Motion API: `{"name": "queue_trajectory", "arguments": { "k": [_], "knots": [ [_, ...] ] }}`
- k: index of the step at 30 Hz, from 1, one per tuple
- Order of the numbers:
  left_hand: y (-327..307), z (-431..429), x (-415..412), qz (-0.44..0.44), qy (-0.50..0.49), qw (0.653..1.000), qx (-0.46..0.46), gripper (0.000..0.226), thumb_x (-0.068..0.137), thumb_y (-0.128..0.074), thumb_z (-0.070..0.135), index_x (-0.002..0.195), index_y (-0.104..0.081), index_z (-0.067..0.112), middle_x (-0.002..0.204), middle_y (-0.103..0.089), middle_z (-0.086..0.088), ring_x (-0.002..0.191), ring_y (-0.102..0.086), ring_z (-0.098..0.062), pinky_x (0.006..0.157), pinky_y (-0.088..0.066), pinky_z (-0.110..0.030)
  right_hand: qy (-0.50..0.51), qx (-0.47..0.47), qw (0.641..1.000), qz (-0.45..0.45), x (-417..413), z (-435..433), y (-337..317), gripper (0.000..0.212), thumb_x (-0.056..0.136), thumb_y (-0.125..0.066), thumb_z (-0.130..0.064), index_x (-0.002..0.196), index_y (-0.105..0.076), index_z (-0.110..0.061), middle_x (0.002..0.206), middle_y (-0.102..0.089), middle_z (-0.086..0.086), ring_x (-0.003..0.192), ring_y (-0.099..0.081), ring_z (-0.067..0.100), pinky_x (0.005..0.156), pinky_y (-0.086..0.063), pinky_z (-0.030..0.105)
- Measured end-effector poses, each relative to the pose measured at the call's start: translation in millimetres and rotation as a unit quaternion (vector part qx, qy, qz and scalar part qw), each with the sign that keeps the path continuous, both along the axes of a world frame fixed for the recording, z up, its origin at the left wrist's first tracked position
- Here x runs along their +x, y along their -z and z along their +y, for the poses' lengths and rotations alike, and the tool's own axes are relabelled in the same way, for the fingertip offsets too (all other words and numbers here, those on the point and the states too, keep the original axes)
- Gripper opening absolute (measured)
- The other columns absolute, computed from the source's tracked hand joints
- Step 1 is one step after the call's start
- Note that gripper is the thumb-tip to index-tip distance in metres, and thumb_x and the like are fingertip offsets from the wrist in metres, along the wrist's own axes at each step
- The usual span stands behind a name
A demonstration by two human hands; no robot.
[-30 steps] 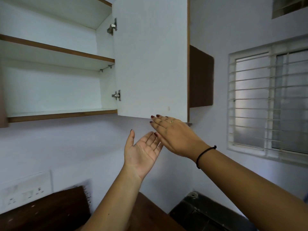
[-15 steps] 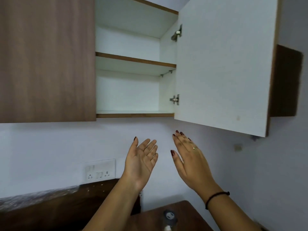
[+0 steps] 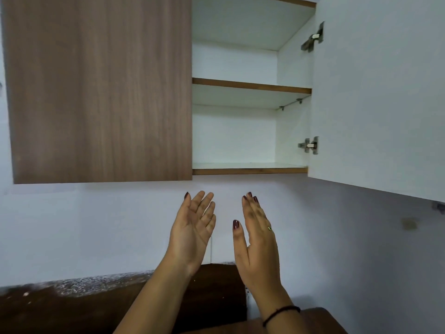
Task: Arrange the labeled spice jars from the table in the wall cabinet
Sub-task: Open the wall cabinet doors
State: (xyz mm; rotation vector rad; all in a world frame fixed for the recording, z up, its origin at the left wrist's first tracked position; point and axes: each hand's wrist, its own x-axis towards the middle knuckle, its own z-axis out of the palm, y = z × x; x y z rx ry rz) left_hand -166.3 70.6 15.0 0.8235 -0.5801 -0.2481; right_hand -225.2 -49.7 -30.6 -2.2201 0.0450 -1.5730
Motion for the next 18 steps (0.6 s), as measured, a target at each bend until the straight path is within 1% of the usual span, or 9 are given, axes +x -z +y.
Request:
{"name": "queue_trajectory", "arguments": {
  "k": [3,5,8,10,11,12,15,16,18],
  "knots": [
    [4.2,14.8,16.2,-0.041,-0.054,0.997,0.045,0.051,0.102,-0.034,0.048,0.146,-0.045,0.025,0.145,-0.054,0.007,0.138,-0.046,-0.014,0.120,-0.029,-0.038,0.007,0.002,1.000,0.000,21.6,15.6,3.3,0.059,0.096,-0.018,-0.067,0.150,-0.017,-0.043,0.159,-0.013,-0.024,0.147,-0.019,0.002,0.114,-0.015,0.020],
    [6.3,25.2,24.4,-0.079,-0.087,0.990,0.083,0.055,0.099,-0.033,0.051,0.150,-0.038,0.029,0.150,-0.047,0.011,0.142,-0.040,-0.009,0.122,-0.026,-0.035,0.016,-0.004,1.000,-0.002,34.8,25.0,3.7,0.059,0.097,-0.022,-0.063,0.152,-0.018,-0.041,0.159,-0.010,-0.025,0.147,-0.018,0.003,0.112,-0.012,0.018],
    [11.5,40.7,37.8,-0.131,-0.131,0.975,0.125,0.069,0.088,-0.042,0.062,0.151,-0.034,0.034,0.154,-0.041,0.014,0.143,-0.036,-0.006,0.122,-0.024,-0.035,0.014,-0.010,1.000,-0.011,50.7,37.5,5.7,0.058,0.099,-0.030,-0.054,0.154,-0.022,-0.035,0.159,-0.010,-0.024,0.148,-0.015,0.001,0.113,-0.012,0.017],
    [15.6,50.6,46.1,-0.142,-0.158,0.966,0.144,0.068,0.089,-0.049,0.069,0.149,-0.035,0.040,0.155,-0.038,0.016,0.143,-0.034,-0.004,0.121,-0.025,-0.034,0.003,-0.006,1.000,-0.016,58.4,43.9,8.5,0.057,0.101,-0.034,-0.048,0.154,-0.023,-0.032,0.159,-0.012,-0.023,0.147,-0.011,-0.004,0.115,-0.012,0.017],
    [17.8,54.8,49.5,-0.153,-0.175,0.960,0.158,0.064,0.090,-0.048,0.069,0.148,-0.036,0.044,0.155,-0.037,0.019,0.143,-0.033,-0.002,0.120,-0.025,-0.033,-0.003,-0.005,1.000,-0.017,61.3,46.6,10.0,0.057,0.101,-0.035,-0.047,0.154,-0.023,-0.032,0.159,-0.013,-0.022,0.147,-0.010,-0.005,0.115,-0.013,0.018],
    [20.2,57.7,53.1,-0.170,-0.196,0.950,0.172,0.059,0.094,-0.046,0.065,0.148,-0.035,0.045,0.155,-0.036,0.022,0.142,-0.032,0.002,0.117,-0.026,-0.029,-0.010,-0.004,1.000,-0.016,64.6,49.0,11.6,0.057,0.101,-0.035,-0.047,0.154,-0.023,-0.032,0.159,-0.014,-0.022,0.147,-0.010,-0.006,0.115,-0.014,0.019],
    [21.3,63.4,60.0,-0.219,-0.265,0.915,0.212,0.061,0.091,-0.037,0.056,0.151,-0.030,0.043,0.156,-0.028,0.028,0.135,-0.031,0.013,0.098,-0.025,0.000,-0.031,-0.005,0.999,-0.016,77.9,52.6,10.9,0.057,0.100,-0.033,-0.051,0.154,-0.023,-0.033,0.159,-0.017,-0.021,0.147,-0.013,-0.003,0.115,-0.017,0.022],
    [20.7,63.9,64.0,-0.227,-0.279,0.907,0.221,0.061,0.092,-0.038,0.058,0.151,-0.028,0.044,0.156,-0.026,0.029,0.137,-0.029,0.012,0.095,-0.024,0.002,-0.038,-0.002,0.999,-0.017,83.5,52.3,9.5,0.058,0.100,-0.033,-0.052,0.153,-0.024,-0.033,0.159,-0.017,-0.021,0.147,-0.014,-0.003,0.115,-0.018,0.021],
    [18.2,64.0,73.6,-0.248,-0.304,0.889,0.237,0.062,0.093,-0.040,0.066,0.150,-0.026,0.049,0.157,-0.023,0.030,0.143,-0.025,0.007,0.104,-0.022,-0.007,-0.051,0.011,0.998,-0.020,95.3,50.4,6.3,0.059,0.099,-0.033,-0.054,0.153,-0.025,-0.033,0.159,-0.017,-0.022,0.147,-0.016,-0.001,0.114,-0.018,0.021]
  ]
}}
